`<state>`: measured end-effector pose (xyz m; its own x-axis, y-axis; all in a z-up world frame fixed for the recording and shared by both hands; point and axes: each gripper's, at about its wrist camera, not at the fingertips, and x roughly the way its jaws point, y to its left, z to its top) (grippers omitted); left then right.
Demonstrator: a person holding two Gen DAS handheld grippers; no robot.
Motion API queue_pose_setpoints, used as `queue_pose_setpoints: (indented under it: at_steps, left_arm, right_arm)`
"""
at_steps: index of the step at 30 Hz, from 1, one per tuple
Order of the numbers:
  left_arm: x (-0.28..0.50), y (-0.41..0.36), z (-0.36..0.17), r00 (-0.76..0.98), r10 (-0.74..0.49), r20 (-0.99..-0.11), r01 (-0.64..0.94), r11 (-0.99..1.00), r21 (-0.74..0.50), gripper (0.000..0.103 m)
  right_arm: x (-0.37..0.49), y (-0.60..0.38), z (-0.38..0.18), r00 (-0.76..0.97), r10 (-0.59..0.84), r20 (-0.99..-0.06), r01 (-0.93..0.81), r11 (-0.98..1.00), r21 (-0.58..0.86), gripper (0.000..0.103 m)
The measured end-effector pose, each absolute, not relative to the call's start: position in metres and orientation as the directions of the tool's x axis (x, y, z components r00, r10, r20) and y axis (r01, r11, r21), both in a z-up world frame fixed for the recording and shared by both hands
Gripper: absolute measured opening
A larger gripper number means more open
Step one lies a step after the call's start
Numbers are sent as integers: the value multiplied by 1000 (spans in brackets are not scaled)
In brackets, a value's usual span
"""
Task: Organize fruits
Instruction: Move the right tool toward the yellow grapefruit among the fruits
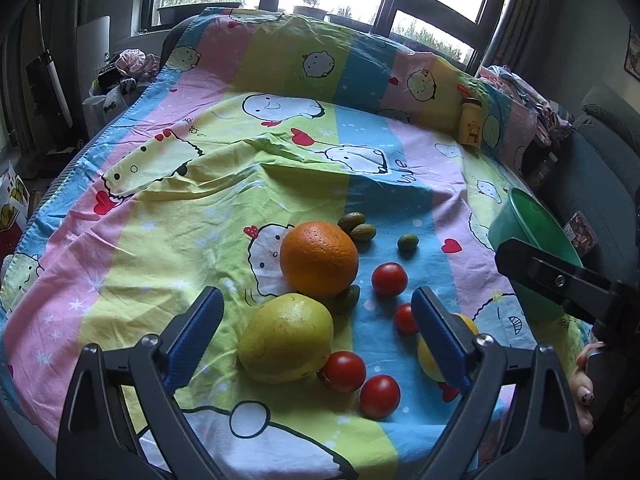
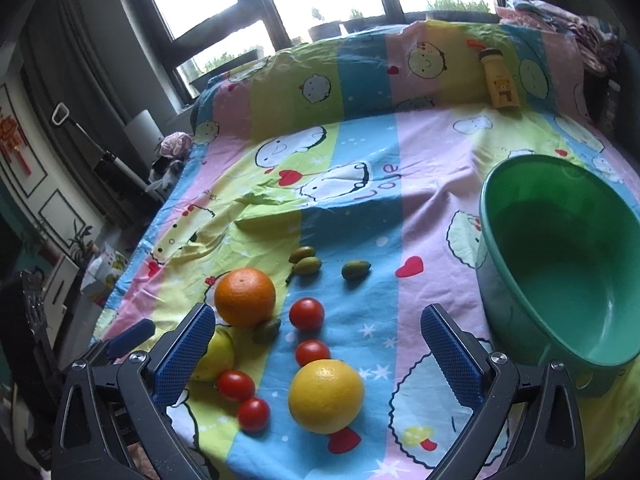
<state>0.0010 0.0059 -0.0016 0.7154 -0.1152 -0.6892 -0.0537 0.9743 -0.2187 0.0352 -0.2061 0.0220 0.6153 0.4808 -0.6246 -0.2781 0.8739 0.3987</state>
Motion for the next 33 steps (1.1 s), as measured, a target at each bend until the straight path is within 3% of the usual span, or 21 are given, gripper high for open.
queue_pose_setpoints:
  at_steps: [8, 13, 27, 33]
  left_arm:
    - [0, 2, -2, 716, -120, -688, -47, 975, -219, 92]
    - [2, 3, -4, 710, -118, -695, -53, 974, -219, 91]
    - [2, 15, -5, 704, -100, -703, -85, 971, -223, 90]
    - [7, 52, -1, 724, 23, -689, -181, 971, -158, 90]
  right_arm:
    - [32, -205, 24, 621, 469, -628, -280, 881, 380, 103]
    - [35, -208, 21, 581, 532, -616, -295, 843, 450, 102]
    - [36, -204, 19, 635, 405, -658, -233, 912, 337, 102]
    - [38, -205, 18, 652, 366, -665, -213, 929, 302, 102]
